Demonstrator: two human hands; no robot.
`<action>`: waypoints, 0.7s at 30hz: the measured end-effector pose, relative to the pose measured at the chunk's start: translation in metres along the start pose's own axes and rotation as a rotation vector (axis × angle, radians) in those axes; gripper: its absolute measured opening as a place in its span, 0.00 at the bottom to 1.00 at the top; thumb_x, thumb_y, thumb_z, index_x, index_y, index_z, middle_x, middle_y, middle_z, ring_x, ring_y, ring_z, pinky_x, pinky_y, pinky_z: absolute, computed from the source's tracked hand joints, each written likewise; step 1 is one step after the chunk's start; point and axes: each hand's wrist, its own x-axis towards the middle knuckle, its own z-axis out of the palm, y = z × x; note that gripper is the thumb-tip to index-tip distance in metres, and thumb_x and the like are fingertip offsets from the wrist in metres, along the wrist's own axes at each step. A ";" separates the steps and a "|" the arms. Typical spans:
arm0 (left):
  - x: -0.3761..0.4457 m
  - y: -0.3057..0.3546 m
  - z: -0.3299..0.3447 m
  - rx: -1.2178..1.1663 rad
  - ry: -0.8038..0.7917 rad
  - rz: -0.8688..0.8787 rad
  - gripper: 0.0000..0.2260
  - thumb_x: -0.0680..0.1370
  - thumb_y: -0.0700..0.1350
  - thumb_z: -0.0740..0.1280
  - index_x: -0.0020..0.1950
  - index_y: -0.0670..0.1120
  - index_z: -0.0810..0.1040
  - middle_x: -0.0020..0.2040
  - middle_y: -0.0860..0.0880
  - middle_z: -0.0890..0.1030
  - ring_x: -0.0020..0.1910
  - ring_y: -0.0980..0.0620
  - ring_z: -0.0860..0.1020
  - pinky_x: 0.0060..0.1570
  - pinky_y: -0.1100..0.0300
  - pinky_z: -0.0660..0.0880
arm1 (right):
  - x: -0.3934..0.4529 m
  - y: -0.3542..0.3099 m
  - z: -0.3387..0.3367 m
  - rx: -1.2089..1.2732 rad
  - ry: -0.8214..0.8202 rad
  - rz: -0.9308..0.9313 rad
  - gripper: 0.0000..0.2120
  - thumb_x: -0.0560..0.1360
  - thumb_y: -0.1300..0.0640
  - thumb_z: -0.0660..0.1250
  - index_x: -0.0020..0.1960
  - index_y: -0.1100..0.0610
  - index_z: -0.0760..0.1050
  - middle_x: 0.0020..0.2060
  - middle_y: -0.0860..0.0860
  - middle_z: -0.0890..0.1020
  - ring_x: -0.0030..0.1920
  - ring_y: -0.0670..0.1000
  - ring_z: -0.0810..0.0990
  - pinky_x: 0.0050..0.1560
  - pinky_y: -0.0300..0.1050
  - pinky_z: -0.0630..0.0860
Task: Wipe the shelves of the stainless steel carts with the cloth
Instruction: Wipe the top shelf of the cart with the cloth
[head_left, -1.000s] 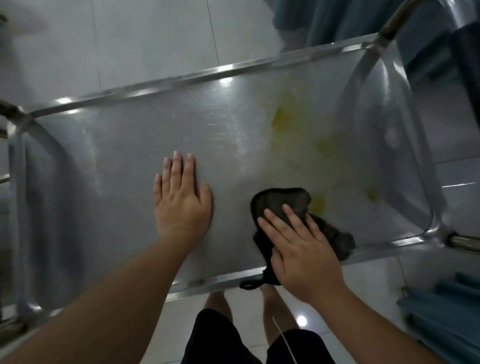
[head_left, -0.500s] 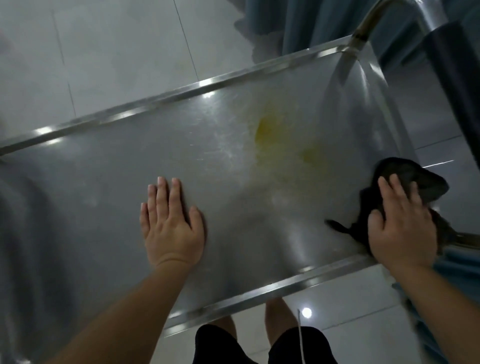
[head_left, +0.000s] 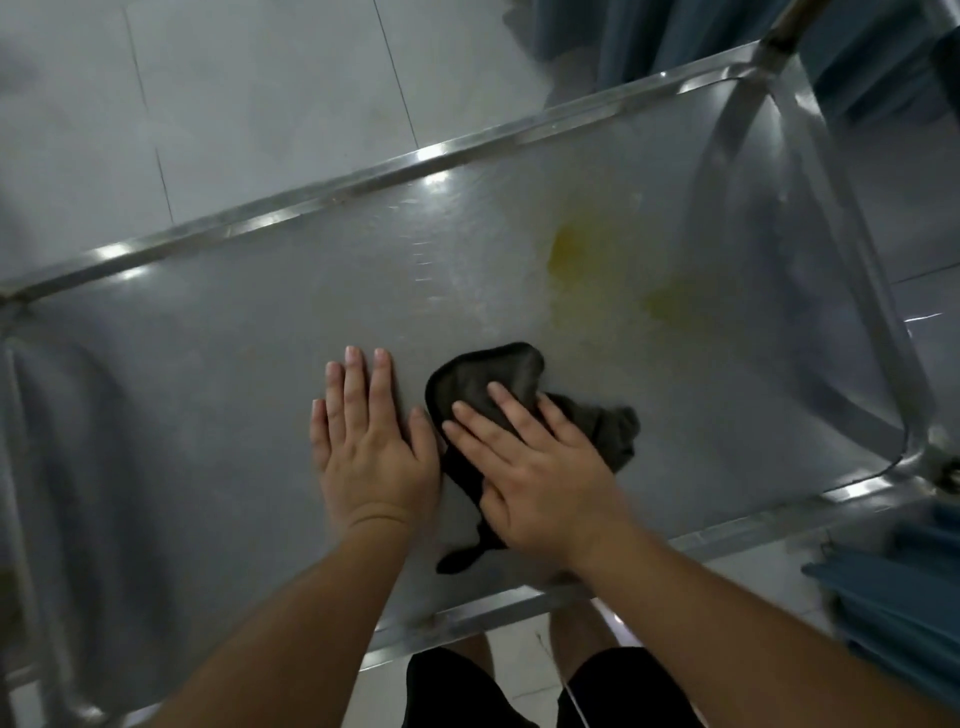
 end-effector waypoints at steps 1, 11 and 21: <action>0.000 0.000 0.000 0.000 0.005 0.000 0.31 0.83 0.57 0.54 0.87 0.53 0.56 0.87 0.51 0.54 0.86 0.51 0.48 0.84 0.50 0.43 | 0.001 0.012 -0.004 -0.008 0.008 -0.028 0.31 0.79 0.46 0.60 0.82 0.46 0.65 0.82 0.45 0.64 0.83 0.54 0.59 0.80 0.61 0.58; -0.003 0.000 -0.001 0.004 -0.007 0.015 0.32 0.83 0.57 0.53 0.87 0.53 0.54 0.87 0.51 0.52 0.86 0.52 0.46 0.84 0.51 0.41 | -0.032 0.219 -0.058 0.061 0.164 0.913 0.33 0.78 0.48 0.53 0.82 0.49 0.62 0.82 0.51 0.64 0.82 0.61 0.59 0.77 0.69 0.60; -0.002 -0.001 0.002 0.002 0.016 0.015 0.32 0.82 0.57 0.54 0.87 0.53 0.56 0.87 0.50 0.54 0.86 0.51 0.48 0.84 0.50 0.42 | 0.061 0.029 -0.028 0.098 0.142 0.648 0.32 0.78 0.48 0.56 0.82 0.50 0.66 0.81 0.49 0.67 0.81 0.60 0.63 0.73 0.62 0.64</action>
